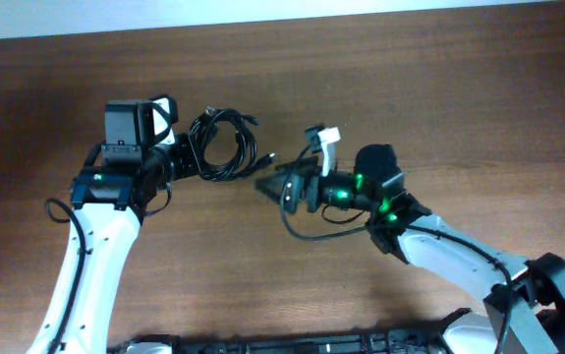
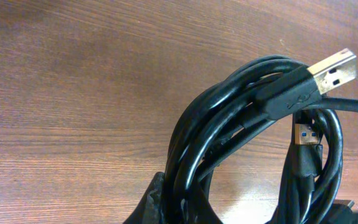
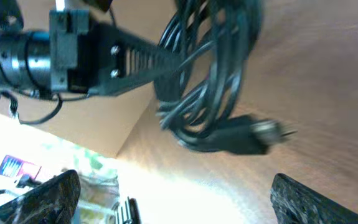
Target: Untangle cables
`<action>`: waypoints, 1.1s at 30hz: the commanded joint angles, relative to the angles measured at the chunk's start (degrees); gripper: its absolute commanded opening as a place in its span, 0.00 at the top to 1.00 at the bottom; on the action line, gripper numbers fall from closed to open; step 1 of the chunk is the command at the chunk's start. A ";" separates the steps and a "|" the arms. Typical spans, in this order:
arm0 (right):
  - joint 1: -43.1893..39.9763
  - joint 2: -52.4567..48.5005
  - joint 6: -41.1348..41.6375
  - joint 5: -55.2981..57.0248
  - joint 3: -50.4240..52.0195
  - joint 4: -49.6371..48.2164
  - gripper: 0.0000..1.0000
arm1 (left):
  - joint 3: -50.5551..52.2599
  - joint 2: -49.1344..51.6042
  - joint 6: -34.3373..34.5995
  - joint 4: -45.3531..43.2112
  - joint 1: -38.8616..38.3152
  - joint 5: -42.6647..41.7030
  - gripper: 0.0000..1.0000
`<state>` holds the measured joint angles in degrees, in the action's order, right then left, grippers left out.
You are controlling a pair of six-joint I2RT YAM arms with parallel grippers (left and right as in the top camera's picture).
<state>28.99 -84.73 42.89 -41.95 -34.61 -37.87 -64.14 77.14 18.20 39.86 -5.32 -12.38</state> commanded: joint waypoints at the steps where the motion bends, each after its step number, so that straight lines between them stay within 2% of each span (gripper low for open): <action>1: 2.97 -0.13 -0.59 -6.75 -0.22 -5.01 0.07 | -1.16 -0.79 -12.66 -0.22 -0.66 0.26 1.00; 2: 2.97 -0.13 -0.61 -12.59 -0.22 -9.46 0.14 | -1.16 -0.76 -14.95 -0.22 -0.63 1.22 1.00; 3: 2.97 -0.13 -0.66 -12.46 -0.22 -11.56 0.15 | -1.16 -0.76 -16.11 -0.24 -0.66 1.95 1.00; 5: 2.99 -0.13 -3.48 -5.95 -0.22 -11.67 0.16 | -1.16 -0.76 -19.32 -0.28 -2.84 -3.34 1.00; 7: 2.99 -0.15 -5.11 -1.07 -0.22 -11.02 0.16 | -1.16 -0.76 -19.08 -0.31 -5.86 -3.30 1.00; 8: 3.52 -0.15 -10.58 1.09 -0.22 -8.90 0.23 | -1.16 -0.76 -18.86 -0.31 -8.33 -3.32 1.00; 11: 4.52 -0.20 -19.65 12.31 -0.22 3.34 0.26 | -1.18 -0.79 -17.94 -0.31 -12.04 -3.32 1.00; 12: 4.52 -0.20 -20.41 13.49 -0.22 3.85 0.26 | -1.18 -0.79 -16.24 -0.33 -12.04 -5.14 1.00; 15: 5.60 -0.20 -21.73 14.08 -0.22 6.01 0.30 | -1.18 -0.79 -15.82 -1.97 -12.04 -19.04 1.00; 17: 7.43 -0.59 -21.77 16.00 -0.22 6.08 0.35 | -1.18 -0.79 -15.80 -2.95 -12.04 -22.43 1.00; 18: 8.20 -1.40 -21.92 17.27 -0.22 6.19 0.42 | -1.18 -0.79 -14.69 -2.99 -12.04 -22.43 1.00; 19: 8.11 -2.01 -21.94 17.55 -0.22 6.23 0.59 | -1.18 -0.79 -14.34 -2.91 -12.04 -22.40 1.00; 20: 7.39 -2.08 -21.86 18.21 -0.22 5.66 0.96 | -1.18 -0.79 -14.36 -2.93 -12.02 -22.05 1.00; 21: 6.23 -0.59 -21.44 17.92 -0.22 6.29 0.96 | -1.18 -0.79 -14.21 -2.54 -11.98 -16.65 1.00; 22: 3.85 2.86 -21.42 16.79 -0.22 9.25 0.96 | -1.18 -0.79 -8.48 -1.38 -11.98 -5.73 1.00; 23: 1.44 6.12 -21.42 13.90 -0.22 11.04 0.96 | -1.18 -0.79 -5.14 -0.33 -11.98 0.46 1.00; 25: -4.39 15.69 -20.98 2.69 -0.22 12.92 0.96 | -1.18 -0.79 1.57 0.09 -11.69 9.84 1.00; 27: -6.14 20.17 -21.03 -1.86 -0.22 14.95 0.96 | -1.18 -0.76 10.25 0.11 -11.65 17.49 1.00; 30: -6.14 18.71 -21.03 -1.81 -0.22 26.47 0.94 | -1.18 -0.79 15.65 -0.79 -9.81 18.21 1.00; 32: -6.14 15.69 -21.05 -1.25 -0.22 31.67 0.91 | -1.18 -0.79 14.95 -2.54 -9.14 13.38 1.00; 33: -6.14 13.97 -21.05 -0.42 -0.22 31.71 0.77 | -1.18 -0.79 11.17 -3.39 -9.14 11.02 1.00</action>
<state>23.18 -68.49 22.41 -42.57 -34.83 -6.31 -64.49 77.12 31.99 37.95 -14.70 2.17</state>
